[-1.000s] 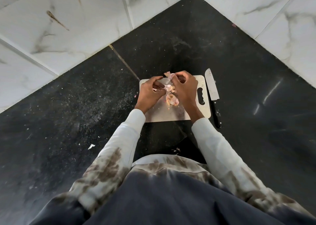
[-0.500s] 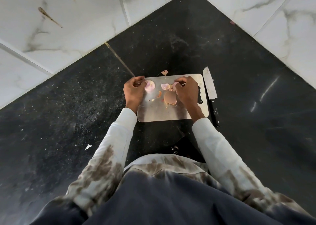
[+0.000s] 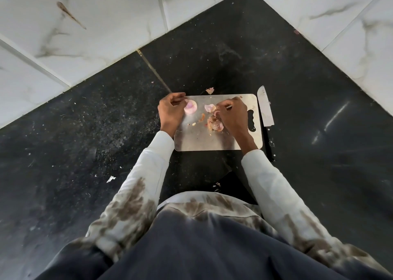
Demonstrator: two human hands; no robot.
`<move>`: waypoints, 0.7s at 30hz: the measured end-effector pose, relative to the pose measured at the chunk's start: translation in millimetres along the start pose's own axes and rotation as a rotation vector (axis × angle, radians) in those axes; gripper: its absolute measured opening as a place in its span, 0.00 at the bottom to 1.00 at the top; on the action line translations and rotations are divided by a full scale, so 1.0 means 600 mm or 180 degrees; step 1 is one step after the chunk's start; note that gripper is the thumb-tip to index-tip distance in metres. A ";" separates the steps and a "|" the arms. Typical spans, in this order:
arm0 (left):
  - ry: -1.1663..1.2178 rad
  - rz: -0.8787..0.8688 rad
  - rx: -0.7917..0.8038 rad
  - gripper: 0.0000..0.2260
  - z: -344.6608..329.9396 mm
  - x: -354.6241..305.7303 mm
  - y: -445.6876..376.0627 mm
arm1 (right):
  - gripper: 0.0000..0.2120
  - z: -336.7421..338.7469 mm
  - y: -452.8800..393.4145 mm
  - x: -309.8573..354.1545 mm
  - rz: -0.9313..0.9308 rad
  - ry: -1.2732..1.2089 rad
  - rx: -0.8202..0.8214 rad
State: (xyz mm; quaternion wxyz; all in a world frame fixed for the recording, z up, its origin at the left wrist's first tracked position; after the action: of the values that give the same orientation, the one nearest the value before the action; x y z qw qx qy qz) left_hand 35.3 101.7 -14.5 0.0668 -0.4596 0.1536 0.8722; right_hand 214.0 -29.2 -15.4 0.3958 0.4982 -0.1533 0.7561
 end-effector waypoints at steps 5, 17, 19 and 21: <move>0.0009 0.0035 -0.0109 0.09 0.001 0.005 0.003 | 0.12 0.008 -0.005 0.002 0.0089 -0.0253 -0.0183; -0.1053 -0.1095 -0.0007 0.11 -0.047 -0.050 0.035 | 0.21 -0.019 -0.049 0.036 0.0877 0.0546 0.0681; -0.1035 -0.1024 -0.0048 0.11 -0.045 -0.055 0.037 | 0.21 -0.037 -0.062 0.037 0.0830 0.0848 0.0921; -0.1005 -0.0987 -0.0064 0.10 -0.041 -0.057 0.035 | 0.19 -0.053 -0.070 0.033 0.0686 0.1000 0.1011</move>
State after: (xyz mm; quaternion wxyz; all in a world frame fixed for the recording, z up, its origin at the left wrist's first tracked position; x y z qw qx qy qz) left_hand 68.2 74.5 5.0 0.2186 -0.3362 0.0600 0.9141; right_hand 221.6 26.7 -19.5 0.2485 0.4113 -0.0213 0.8767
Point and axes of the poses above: each hand's wrist, its own y-axis away from the middle knuckle, its own z-axis out of the back of the hand, x = y × z, the point moved 3 cm from there along -y, towards the middle knuckle, and after that the axes turned 11 degrees about -y, right-handed, at the moved point
